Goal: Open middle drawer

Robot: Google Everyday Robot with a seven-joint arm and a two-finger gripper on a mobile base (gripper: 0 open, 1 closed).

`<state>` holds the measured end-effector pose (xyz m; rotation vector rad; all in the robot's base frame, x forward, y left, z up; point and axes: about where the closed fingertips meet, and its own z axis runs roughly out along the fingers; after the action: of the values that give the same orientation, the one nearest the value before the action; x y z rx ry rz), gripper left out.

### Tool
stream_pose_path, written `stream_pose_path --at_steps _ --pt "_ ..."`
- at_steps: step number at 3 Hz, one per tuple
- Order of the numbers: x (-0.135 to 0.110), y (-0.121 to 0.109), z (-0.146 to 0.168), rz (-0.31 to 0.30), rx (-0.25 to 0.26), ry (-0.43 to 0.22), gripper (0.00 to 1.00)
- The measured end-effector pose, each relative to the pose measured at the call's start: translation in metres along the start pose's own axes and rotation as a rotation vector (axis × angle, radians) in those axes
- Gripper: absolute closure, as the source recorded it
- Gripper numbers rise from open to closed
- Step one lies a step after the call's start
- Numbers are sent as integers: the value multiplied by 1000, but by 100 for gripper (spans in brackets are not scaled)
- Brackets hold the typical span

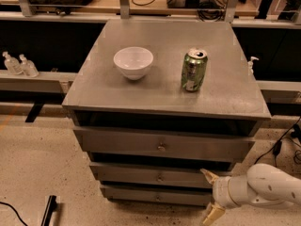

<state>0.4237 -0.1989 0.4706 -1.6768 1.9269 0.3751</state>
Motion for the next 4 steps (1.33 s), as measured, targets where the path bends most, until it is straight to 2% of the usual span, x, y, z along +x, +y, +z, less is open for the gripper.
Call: stream_pose_path --at_steps 2,4 --pt "19 -33 5 -8 50 36 0" --pt "40 -59 24 2 47 57 0"
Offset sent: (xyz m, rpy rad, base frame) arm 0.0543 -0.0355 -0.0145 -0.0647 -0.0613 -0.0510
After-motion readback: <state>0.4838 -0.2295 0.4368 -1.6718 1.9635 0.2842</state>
